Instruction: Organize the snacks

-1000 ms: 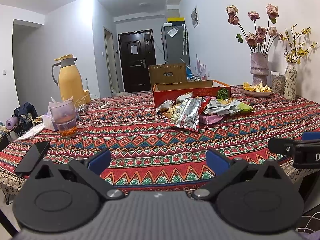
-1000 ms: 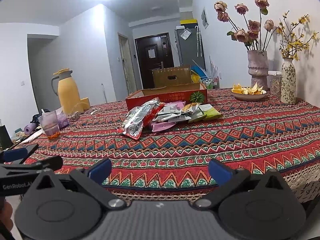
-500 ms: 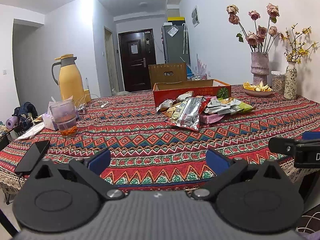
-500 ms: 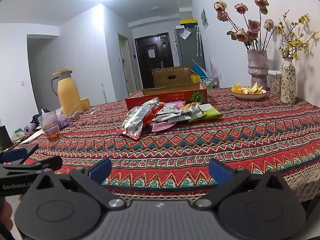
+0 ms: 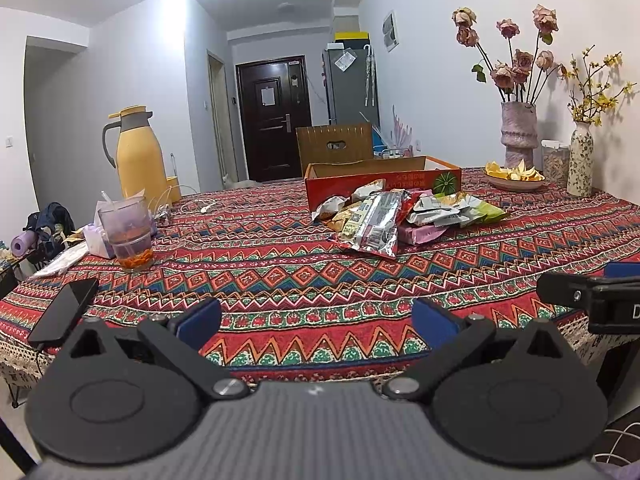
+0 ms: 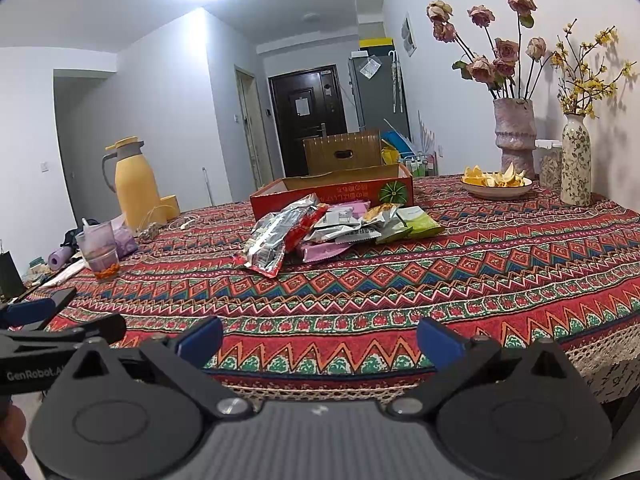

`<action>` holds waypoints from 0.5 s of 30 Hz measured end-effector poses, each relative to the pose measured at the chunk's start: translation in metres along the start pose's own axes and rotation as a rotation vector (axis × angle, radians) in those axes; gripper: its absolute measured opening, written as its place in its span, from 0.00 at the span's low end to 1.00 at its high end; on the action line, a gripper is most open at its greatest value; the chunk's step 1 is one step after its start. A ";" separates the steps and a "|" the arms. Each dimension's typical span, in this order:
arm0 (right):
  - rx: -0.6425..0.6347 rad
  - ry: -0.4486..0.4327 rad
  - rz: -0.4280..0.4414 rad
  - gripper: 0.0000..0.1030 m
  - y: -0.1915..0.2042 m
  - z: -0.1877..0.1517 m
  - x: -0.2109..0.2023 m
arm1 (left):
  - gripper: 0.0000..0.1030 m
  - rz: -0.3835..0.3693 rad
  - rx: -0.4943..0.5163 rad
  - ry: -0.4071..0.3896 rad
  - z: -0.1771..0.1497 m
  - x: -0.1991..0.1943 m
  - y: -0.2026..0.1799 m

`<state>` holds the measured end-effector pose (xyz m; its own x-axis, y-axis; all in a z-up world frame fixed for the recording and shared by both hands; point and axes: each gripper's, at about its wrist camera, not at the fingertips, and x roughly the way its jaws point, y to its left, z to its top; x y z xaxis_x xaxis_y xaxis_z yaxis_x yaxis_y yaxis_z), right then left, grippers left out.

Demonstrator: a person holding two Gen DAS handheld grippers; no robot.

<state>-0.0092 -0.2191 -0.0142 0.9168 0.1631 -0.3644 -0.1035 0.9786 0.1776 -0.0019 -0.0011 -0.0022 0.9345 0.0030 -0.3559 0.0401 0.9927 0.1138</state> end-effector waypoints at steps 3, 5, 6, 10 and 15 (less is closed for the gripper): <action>0.001 -0.002 0.002 1.00 0.000 0.000 0.000 | 1.00 0.000 -0.001 0.002 0.000 0.001 0.001; 0.001 -0.006 0.002 1.00 0.000 -0.002 -0.001 | 1.00 0.007 -0.003 0.003 0.000 0.003 0.001; 0.000 -0.009 0.002 1.00 -0.001 -0.002 0.000 | 1.00 0.010 -0.005 0.004 0.002 0.005 0.002; 0.006 -0.007 -0.009 1.00 -0.007 -0.003 0.008 | 1.00 0.020 -0.014 0.014 0.012 0.019 0.007; 0.018 -0.022 -0.019 1.00 -0.014 0.007 0.021 | 1.00 0.009 -0.034 0.041 0.024 0.040 0.010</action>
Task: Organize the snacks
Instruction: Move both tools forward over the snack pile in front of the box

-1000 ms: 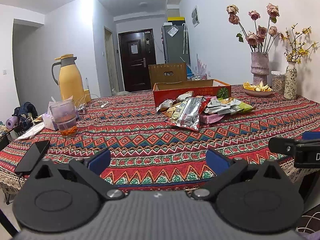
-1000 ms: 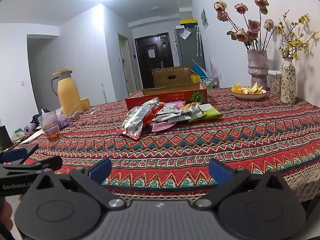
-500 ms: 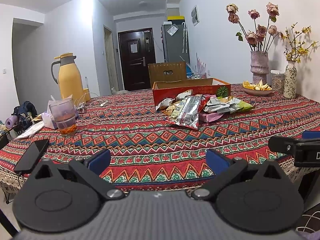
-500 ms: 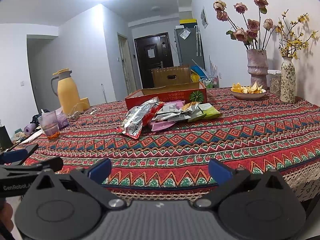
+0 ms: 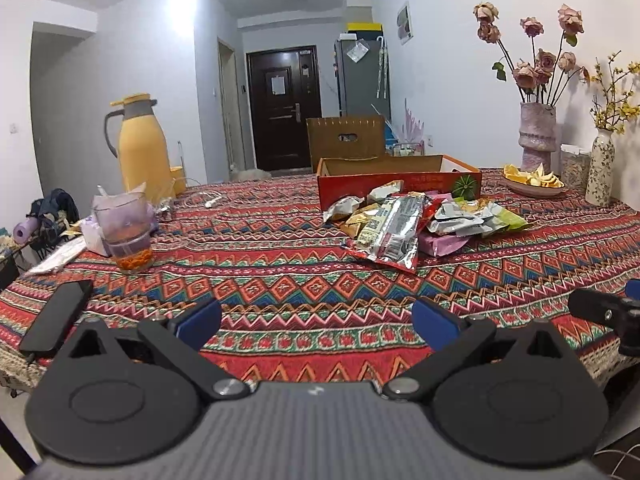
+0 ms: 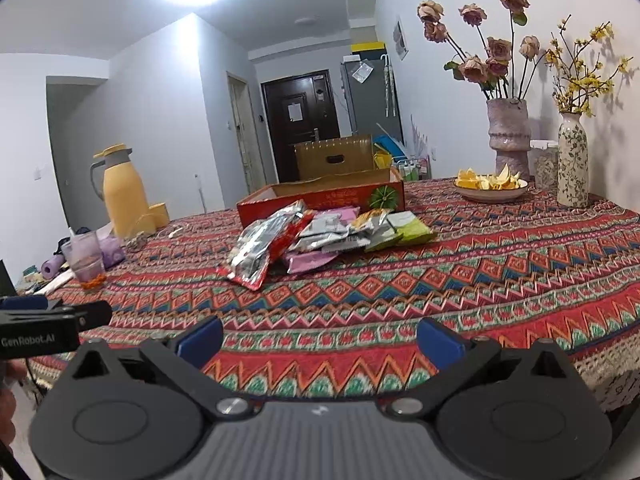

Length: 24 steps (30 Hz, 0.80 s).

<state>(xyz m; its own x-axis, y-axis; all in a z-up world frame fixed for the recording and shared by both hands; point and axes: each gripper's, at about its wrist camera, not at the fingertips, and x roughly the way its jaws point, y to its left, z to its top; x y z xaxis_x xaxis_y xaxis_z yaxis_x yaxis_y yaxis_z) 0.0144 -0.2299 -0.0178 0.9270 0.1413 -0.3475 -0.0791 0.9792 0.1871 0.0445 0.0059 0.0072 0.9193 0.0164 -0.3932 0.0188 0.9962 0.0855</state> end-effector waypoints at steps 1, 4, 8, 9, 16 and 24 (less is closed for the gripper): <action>0.002 -0.004 0.000 1.00 -0.001 0.003 0.003 | 1.00 -0.007 0.000 0.006 0.002 0.005 0.000; 0.012 -0.013 -0.002 1.00 -0.004 0.011 0.012 | 1.00 -0.027 0.013 0.006 0.008 0.015 -0.004; 0.029 -0.022 0.005 1.00 -0.009 0.023 0.030 | 1.00 -0.026 0.045 -0.001 0.017 0.033 -0.012; 0.033 -0.024 0.011 1.00 -0.010 0.025 0.035 | 1.00 -0.031 0.044 0.001 0.020 0.038 -0.013; 0.031 -0.007 0.044 1.00 -0.011 0.044 0.071 | 1.00 -0.032 0.034 0.029 0.038 0.080 -0.015; 0.018 0.018 0.021 1.00 -0.014 0.058 0.109 | 1.00 -0.094 0.017 0.104 0.043 0.128 -0.020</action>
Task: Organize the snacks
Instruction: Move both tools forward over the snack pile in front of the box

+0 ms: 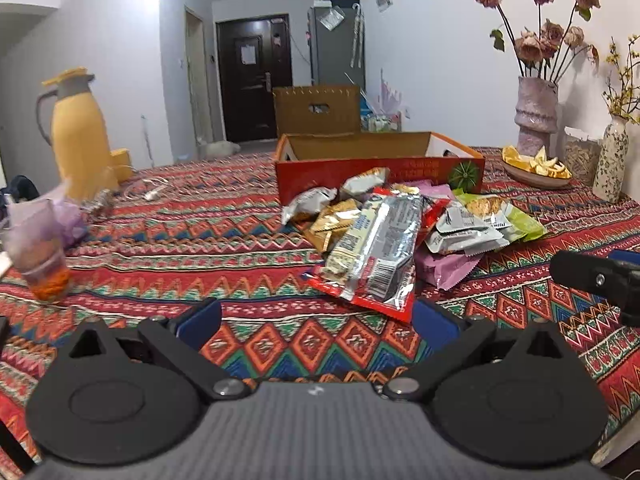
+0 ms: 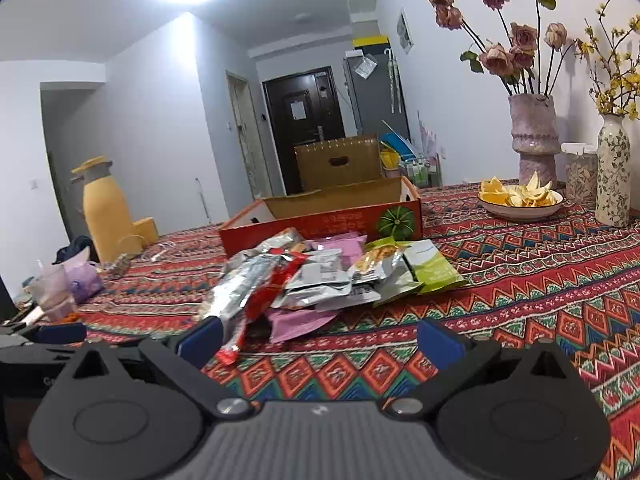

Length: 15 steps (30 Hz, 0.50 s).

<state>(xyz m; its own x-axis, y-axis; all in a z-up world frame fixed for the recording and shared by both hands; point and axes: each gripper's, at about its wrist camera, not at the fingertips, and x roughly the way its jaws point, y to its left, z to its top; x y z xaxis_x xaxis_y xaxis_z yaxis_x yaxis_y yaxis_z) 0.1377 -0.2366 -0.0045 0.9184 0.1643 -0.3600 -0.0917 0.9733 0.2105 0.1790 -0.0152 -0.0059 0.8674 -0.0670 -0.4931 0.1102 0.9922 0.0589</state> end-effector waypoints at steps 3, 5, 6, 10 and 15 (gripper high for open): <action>-0.008 0.021 -0.016 1.00 -0.006 0.006 0.015 | 1.00 -0.028 0.005 0.020 0.004 0.015 -0.004; -0.015 0.032 -0.025 0.99 -0.009 0.010 0.024 | 1.00 -0.041 0.008 0.025 0.009 0.024 -0.006; -0.021 0.040 -0.028 0.99 -0.011 0.012 0.029 | 1.00 -0.047 0.008 0.027 0.011 0.028 -0.007; -0.042 0.051 -0.027 0.98 -0.014 0.020 0.045 | 1.00 -0.057 -0.004 0.046 0.020 0.044 -0.010; -0.059 0.063 -0.034 0.89 -0.022 0.031 0.061 | 1.00 -0.077 -0.011 0.061 0.031 0.058 -0.017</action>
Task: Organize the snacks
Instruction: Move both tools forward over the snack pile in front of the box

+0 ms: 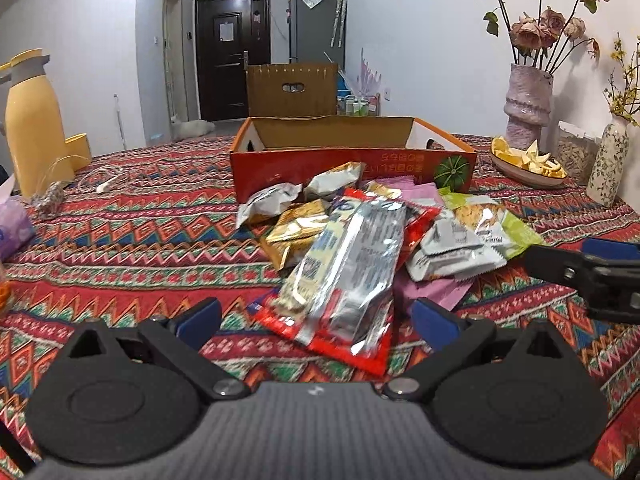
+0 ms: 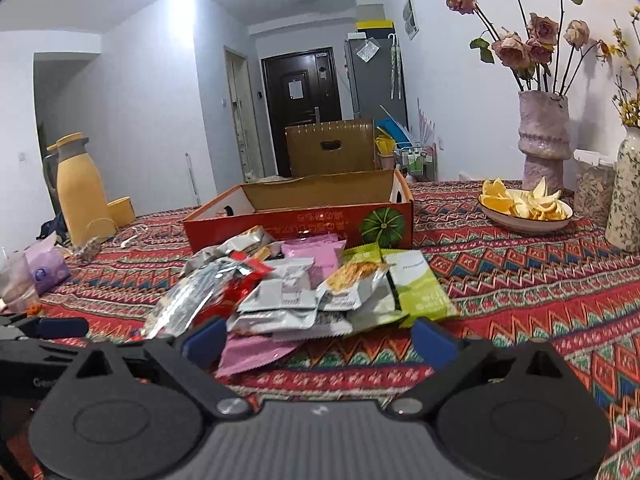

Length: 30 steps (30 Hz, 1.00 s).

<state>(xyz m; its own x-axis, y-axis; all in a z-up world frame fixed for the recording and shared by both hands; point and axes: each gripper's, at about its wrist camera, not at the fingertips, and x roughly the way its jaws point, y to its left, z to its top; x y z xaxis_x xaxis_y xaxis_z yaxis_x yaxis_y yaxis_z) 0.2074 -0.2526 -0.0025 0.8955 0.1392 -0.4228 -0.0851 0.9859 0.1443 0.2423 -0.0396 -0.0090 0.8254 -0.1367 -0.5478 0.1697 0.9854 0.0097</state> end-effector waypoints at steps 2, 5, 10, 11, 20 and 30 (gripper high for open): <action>-0.003 0.007 -0.005 0.86 -0.005 0.006 0.009 | 1.00 -0.007 0.010 -0.004 0.005 0.005 -0.005; -0.002 0.017 -0.008 0.78 -0.014 0.017 0.026 | 0.99 -0.020 0.002 -0.014 0.014 0.009 -0.012; 0.003 0.035 0.004 0.69 -0.023 0.031 0.057 | 0.78 -0.133 -0.013 -0.011 0.029 0.011 -0.028; 0.005 0.041 0.008 0.68 -0.024 0.033 0.063 | 0.71 -0.156 -0.011 -0.001 0.031 0.013 -0.032; 0.045 0.103 0.038 0.45 -0.034 0.035 0.114 | 0.73 -0.173 0.013 0.060 0.036 0.051 -0.055; 0.022 0.106 0.003 0.25 -0.057 0.028 0.091 | 0.75 -0.179 -0.082 0.093 0.065 0.083 -0.060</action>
<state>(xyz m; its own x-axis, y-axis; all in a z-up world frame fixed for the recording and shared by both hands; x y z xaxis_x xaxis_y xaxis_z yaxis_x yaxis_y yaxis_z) 0.3057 -0.2992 -0.0243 0.8437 0.1520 -0.5149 -0.0769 0.9834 0.1643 0.3353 -0.1169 -0.0006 0.7321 -0.3038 -0.6097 0.2616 0.9518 -0.1602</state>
